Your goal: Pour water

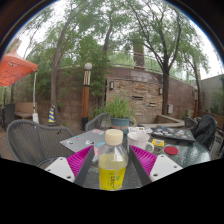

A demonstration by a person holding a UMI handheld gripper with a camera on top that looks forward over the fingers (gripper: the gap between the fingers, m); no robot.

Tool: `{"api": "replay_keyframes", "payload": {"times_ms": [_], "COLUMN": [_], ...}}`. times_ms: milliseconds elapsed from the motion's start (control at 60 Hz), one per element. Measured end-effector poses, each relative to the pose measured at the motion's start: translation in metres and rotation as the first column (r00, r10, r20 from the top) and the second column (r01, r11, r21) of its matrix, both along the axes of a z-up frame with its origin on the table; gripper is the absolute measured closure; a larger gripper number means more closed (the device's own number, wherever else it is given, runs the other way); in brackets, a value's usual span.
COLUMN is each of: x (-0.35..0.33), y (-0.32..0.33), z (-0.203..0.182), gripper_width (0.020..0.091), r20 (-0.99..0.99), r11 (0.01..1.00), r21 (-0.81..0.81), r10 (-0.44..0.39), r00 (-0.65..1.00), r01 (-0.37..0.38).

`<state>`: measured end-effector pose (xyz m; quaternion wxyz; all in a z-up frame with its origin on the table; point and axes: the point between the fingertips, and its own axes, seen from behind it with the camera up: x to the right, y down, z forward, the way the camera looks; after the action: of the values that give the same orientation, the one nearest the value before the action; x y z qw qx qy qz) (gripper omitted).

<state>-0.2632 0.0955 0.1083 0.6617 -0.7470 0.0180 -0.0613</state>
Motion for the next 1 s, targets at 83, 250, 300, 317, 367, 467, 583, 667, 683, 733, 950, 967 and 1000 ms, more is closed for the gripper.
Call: {"api": "replay_keyframes", "payload": {"times_ms": [83, 250, 300, 317, 367, 467, 583, 667, 683, 733, 950, 967, 1000], "x": [0.006, 0.003, 0.009, 0.008, -0.003, -0.004, -0.004, -0.002, -0.003, -0.006, -0.024, -0.024, -0.021], "y": [0.016, 0.021, 0.02, 0.021, 0.023, 0.022, 0.019, 0.019, 0.02, 0.022, 0.07, 0.075, 0.086], "z": [-0.002, -0.005, -0.01, -0.016, -0.04, -0.046, -0.039, -0.035, -0.033, -0.016, 0.048, 0.055, 0.067], "gripper_width": [0.0466, 0.057, 0.0573, 0.0573, 0.0588, 0.0633, 0.0675, 0.0718, 0.0727, 0.0727, 0.073, 0.073, 0.0731], "r20": [-0.013, 0.009, 0.031, 0.04, 0.018, -0.054, -0.007, 0.026, 0.033, 0.036, -0.426, -0.5, -0.638], "r11": [1.0, 1.0, 0.999, 0.999, 0.994, 0.992, 0.995, 0.998, 0.999, 0.998, 0.973, 0.968, 0.96], "r21": [-0.008, -0.013, -0.035, -0.053, -0.109, -0.112, -0.08, -0.039, -0.034, -0.013, 0.144, 0.163, 0.195], "r10": [-0.004, -0.001, -0.012, -0.008, 0.024, 0.043, 0.05, 0.04, 0.043, 0.06, 0.225, 0.249, 0.28], "r00": [1.0, 1.0, 0.999, 0.999, 1.0, 0.998, 0.999, 0.999, 0.999, 0.998, 0.877, 0.83, 0.717], "r01": [0.003, 0.001, 0.013, 0.01, -0.022, -0.049, -0.05, -0.039, -0.042, -0.06, -0.179, -0.192, -0.201]}}
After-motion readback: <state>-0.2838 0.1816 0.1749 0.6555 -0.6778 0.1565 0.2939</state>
